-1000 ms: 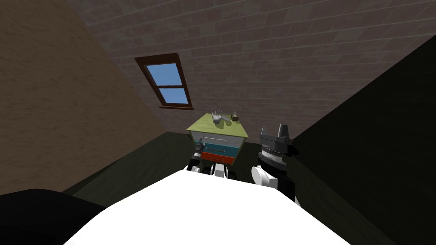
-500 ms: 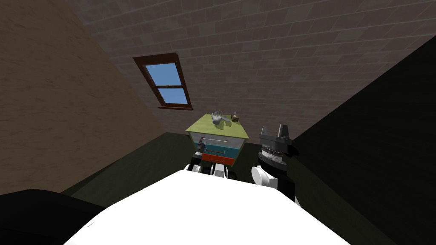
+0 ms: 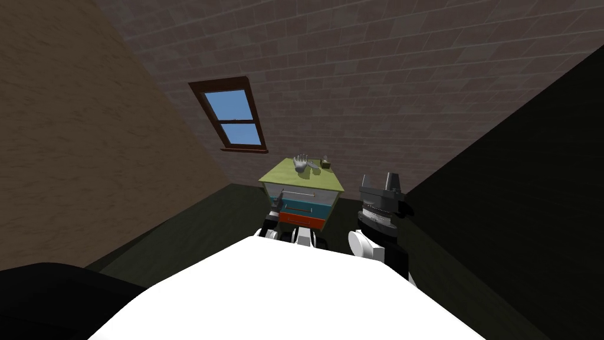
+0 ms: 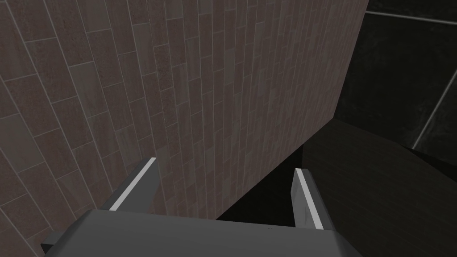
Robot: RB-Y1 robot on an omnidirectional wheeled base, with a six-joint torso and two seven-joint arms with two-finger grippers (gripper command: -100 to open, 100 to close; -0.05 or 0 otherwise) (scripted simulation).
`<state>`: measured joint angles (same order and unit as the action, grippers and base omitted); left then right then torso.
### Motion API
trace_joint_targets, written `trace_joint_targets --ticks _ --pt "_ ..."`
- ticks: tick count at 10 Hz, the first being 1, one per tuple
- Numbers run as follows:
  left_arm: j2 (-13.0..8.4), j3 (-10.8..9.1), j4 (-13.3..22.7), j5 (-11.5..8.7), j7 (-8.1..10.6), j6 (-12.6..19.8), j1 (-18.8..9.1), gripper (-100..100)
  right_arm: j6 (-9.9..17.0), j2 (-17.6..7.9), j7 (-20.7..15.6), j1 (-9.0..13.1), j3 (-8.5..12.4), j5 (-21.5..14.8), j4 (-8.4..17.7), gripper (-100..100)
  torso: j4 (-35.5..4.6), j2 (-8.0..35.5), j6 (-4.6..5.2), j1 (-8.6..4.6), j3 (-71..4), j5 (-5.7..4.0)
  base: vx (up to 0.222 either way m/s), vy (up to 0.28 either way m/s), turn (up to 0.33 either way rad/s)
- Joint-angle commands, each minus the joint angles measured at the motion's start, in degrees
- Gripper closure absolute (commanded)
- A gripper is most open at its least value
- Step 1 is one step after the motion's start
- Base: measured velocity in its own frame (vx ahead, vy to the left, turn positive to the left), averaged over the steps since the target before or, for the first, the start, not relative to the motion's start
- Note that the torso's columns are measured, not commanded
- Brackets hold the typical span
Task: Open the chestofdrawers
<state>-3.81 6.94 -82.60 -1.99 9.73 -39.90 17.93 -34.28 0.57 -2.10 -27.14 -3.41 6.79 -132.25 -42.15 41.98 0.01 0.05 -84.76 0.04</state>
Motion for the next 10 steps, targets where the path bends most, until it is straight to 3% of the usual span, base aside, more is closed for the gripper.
trace_joint_targets --ticks 1,2,5,8,10 --pt "-2.7 0.00 -0.4 0.0 0.00 0.9 -0.3 -100 0.0 0.0 0.0 0.0 0.0 0.0 0.0 0 -0.1 0.1 -0.01 -0.05 0.1 -0.03 0.000 0.000 0.000" --pt "-3.6 0.02 -1.1 -0.1 0.00 2.4 -0.8 -100 0.0 0.0 0.0 0.0 0.0 0.0 0.0 0 -0.1 0.3 -0.01 -0.07 0.2 -0.05 -0.016 -0.011 0.008" --pt "-2.9 0.02 -1.9 -0.3 -0.03 5.3 -1.8 -100 0.0 0.0 0.0 0.0 0.0 0.0 0.0 0 -0.2 0.4 0.00 -0.11 0.2 -0.06 -0.028 -0.022 0.005" --pt "-3.9 0.03 -2.8 -0.4 -0.06 8.3 -2.8 -100 0.0 0.0 0.0 0.0 0.0 0.0 0.0 0 -0.1 0.3 -0.01 -0.02 0.2 -0.03 -0.028 -0.016 0.005" --pt "-2.7 0.02 -3.2 -0.5 -0.10 10.4 -3.5 -100 0.0 0.0 0.0 0.0 0.0 0.0 0.0 0 -0.1 0.3 -0.01 -0.05 0.2 -0.04 -0.027 -0.015 0.006"
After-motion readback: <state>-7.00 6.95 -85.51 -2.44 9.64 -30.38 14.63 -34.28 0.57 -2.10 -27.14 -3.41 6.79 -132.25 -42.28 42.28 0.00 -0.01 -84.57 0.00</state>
